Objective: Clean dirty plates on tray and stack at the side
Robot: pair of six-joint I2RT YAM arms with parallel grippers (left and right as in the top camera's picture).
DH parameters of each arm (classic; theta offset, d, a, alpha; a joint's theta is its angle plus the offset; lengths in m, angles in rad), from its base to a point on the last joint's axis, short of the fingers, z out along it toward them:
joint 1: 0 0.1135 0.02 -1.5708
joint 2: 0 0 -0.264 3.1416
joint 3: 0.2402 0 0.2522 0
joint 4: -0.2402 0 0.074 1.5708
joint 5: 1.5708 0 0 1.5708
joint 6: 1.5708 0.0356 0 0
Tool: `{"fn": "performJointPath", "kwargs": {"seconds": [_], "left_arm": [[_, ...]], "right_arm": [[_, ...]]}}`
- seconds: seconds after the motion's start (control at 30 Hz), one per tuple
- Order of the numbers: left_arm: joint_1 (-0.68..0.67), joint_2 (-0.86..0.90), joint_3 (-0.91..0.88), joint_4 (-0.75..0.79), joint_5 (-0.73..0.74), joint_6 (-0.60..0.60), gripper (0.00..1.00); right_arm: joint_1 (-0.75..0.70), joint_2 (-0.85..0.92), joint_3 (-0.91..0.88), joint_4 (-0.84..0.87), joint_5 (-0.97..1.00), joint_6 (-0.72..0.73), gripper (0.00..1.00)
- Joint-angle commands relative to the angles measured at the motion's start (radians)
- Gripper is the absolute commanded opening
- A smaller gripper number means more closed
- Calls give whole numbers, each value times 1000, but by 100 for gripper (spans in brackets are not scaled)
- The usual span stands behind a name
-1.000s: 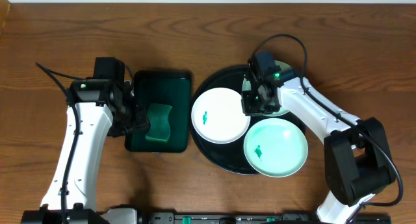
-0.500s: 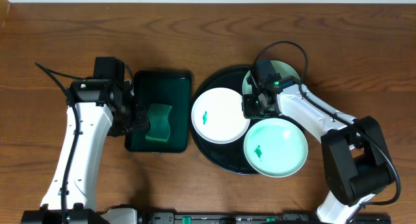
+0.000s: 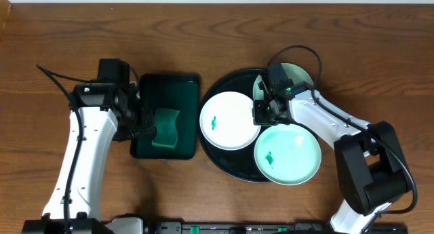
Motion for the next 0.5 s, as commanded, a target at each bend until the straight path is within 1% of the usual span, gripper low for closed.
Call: {"fn": "performJointPath", "kwargs": {"seconds": [0.0,0.1,0.2,0.23,0.33,0.47], "left_arm": [[-2,-9,-6,14,-5,3,50],[-3,-3,-6,32,-5,2,54],[-11,7,-8,44,-5,2,54],[-18,10,-8,50,-5,2,51],[-53,26,-8,77,-6,3,40],[-95,66,-8,112,-6,-2,39]], "right_arm": [[11,0,-5,3,13,10,1],[11,0,-5,3,13,16,1],[11,0,-5,3,13,16,1],[11,0,-5,3,13,16,1],[11,0,-5,4,13,16,1],[11,0,-5,4,13,16,1]]}}
